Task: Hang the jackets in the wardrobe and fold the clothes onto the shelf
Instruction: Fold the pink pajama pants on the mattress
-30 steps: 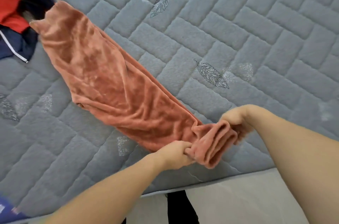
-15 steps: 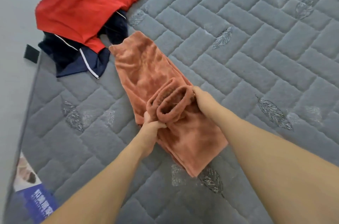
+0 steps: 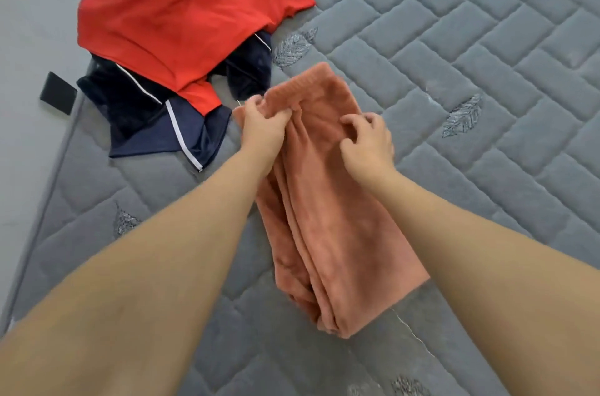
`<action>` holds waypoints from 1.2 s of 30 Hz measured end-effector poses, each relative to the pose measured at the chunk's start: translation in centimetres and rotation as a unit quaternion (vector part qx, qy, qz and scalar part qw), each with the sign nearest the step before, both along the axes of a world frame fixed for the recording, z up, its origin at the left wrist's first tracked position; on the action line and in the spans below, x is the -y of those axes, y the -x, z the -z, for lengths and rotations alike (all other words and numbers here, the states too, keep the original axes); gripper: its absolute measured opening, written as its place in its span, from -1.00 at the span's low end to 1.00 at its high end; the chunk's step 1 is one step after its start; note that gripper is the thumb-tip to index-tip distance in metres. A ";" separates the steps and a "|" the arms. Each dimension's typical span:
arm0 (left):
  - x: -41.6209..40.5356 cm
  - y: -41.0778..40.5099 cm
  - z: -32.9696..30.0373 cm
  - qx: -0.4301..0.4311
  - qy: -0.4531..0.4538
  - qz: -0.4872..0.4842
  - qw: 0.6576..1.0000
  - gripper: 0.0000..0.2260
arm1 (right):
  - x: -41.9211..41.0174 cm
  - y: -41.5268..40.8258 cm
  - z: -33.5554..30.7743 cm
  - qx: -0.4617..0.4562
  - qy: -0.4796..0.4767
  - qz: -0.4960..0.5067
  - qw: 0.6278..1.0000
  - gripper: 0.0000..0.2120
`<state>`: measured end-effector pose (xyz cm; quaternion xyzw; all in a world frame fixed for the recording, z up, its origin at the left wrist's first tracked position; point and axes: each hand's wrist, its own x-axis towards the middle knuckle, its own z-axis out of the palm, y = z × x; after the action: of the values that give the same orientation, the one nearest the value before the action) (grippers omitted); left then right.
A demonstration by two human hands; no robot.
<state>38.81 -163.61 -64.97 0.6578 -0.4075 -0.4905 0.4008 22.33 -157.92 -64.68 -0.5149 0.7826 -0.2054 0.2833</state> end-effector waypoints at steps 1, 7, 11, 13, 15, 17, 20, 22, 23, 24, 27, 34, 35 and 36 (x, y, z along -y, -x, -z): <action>1.1 -0.2 0.6 0.001 -0.040 -0.006 0.999 -0.58 | 0.2 -0.2 1.1 -0.048 -0.025 -0.033 0.998 -0.55; 2.7 -2.5 7.8 0.033 -0.173 0.128 0.976 -0.69 | -1.6 -1.3 9.3 -0.185 -0.089 -0.193 0.959 -0.37; 3.6 -3.7 11.4 -0.026 -0.162 0.144 0.976 -0.62 | -2.3 -2.4 12.6 -0.226 0.011 -0.151 0.962 -0.39; 3.5 -4.0 12.0 -0.030 -0.157 0.163 0.974 -0.62 | -2.5 -2.4 13.2 -0.234 0.031 -0.147 0.960 -0.39; 3.2 -3.5 11.9 -0.024 -0.131 0.159 0.978 -0.65 | -2.5 -2.4 12.9 -0.234 0.028 -0.149 0.960 -0.38; 2.8 -2.4 11.4 -0.019 -0.105 0.143 0.984 -0.67 | -2.3 -2.5 12.4 -0.233 0.016 -0.149 0.961 -0.37; 2.5 -1.4 11.3 -0.028 -0.108 0.120 0.987 -0.64 | -2.1 -2.6 12.3 -0.234 0.010 -0.150 0.961 -0.37; 2.5 -1.2 11.8 -0.043 -0.113 0.103 0.987 -0.62 | -2.1 -2.4 12.7 -0.236 0.019 -0.147 0.960 -0.37; 2.5 -1.1 11.9 -0.060 -0.114 0.096 0.987 -0.63 | -2.2 -2.4 12.9 -0.237 0.022 -0.146 0.960 -0.38; 2.4 -1.2 12.0 -0.075 -0.115 0.094 0.986 -0.64 | -2.3 -2.4 13.0 -0.239 0.022 -0.146 0.960 -0.38; 2.1 -1.4 11.7 -0.108 -0.099 0.096 0.985 -0.76 | -2.4 -2.5 12.6 -0.237 0.003 -0.145 0.961 -0.38; -0.3 -2.1 9.3 0.054 -0.072 -0.010 0.996 -0.86 | -3.7 1.3 7.9 -0.117 0.019 -0.156 0.981 -0.35; -2.3 -1.6 8.3 0.164 -0.029 -0.033 0.985 -0.84 | -4.9 2.7 7.1 -0.124 0.025 -0.130 0.983 -0.33; -4.7 -0.9 7.0 0.264 0.042 -0.032 0.963 -0.81 | -6.4 4.0 6.5 -0.137 0.019 -0.101 0.985 -0.31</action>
<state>39.75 -158.87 -71.99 0.7590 -0.4980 -0.2691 0.3216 18.29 -151.57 -71.16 -0.6198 0.7539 -0.1185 0.1828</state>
